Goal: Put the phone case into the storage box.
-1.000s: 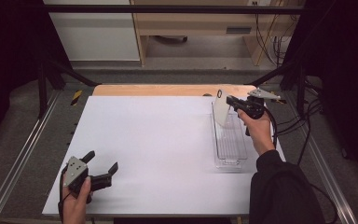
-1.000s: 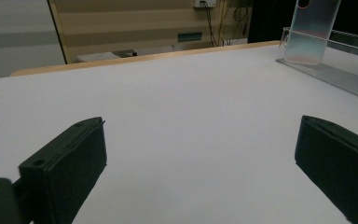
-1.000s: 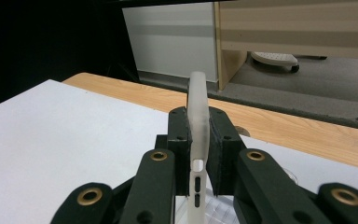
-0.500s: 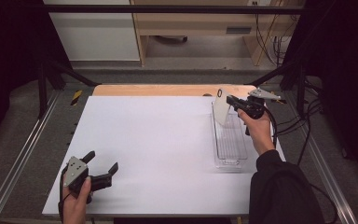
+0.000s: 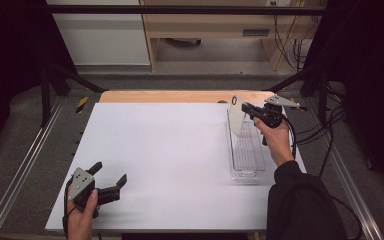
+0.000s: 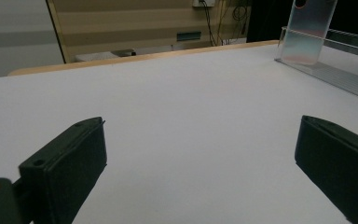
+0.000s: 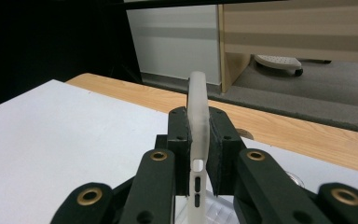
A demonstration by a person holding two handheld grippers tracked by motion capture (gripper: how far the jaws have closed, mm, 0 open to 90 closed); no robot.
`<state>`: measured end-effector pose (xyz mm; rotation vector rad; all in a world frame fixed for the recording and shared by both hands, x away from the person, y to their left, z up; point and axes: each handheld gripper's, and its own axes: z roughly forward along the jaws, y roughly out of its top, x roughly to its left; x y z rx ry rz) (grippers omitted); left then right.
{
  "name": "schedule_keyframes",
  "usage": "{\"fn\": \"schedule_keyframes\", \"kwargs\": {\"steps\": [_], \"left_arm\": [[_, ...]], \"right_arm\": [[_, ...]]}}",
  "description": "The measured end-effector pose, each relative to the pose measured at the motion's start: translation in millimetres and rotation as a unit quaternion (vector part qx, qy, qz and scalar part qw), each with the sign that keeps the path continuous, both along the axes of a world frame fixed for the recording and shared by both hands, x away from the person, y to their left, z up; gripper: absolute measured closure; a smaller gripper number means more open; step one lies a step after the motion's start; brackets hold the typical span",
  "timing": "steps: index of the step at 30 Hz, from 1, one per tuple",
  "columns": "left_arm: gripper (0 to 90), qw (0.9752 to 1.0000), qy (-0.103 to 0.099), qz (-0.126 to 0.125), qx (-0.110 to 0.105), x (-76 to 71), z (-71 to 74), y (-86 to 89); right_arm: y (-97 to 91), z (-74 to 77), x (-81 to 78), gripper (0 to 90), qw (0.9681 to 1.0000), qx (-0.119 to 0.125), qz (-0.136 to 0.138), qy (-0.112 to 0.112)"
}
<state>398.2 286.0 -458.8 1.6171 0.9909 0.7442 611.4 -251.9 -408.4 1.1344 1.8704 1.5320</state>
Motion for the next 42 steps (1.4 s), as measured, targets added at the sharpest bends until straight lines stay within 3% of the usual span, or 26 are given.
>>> {"fn": "schedule_keyframes", "kwargs": {"steps": [11, 27, 33, 42], "left_arm": [[1.8, 1.0000, 0.002, -0.001, 0.000, -0.1, -0.1, -1.0], [1.8, 1.0000, 0.002, -0.001, 0.000, -0.3, 0.0, -1.2], [1.9, 1.0000, 0.002, -0.002, 0.000, -0.4, 0.0, -1.3], [1.9, 1.0000, 0.002, 0.000, 0.000, -0.4, 0.1, -1.2]], "right_arm": [[-1.9, 2.9, -3.4, 80.9, 0.9997, -0.019, -0.007, 0.013], [6.2, 9.2, -7.2, 76.4, 0.9964, -0.072, -0.025, 0.037], [11.7, 11.4, -7.7, 69.5, 0.9937, -0.093, -0.044, 0.046], [18.4, 14.9, -8.8, 66.9, 0.9874, -0.128, -0.070, 0.062]]}}
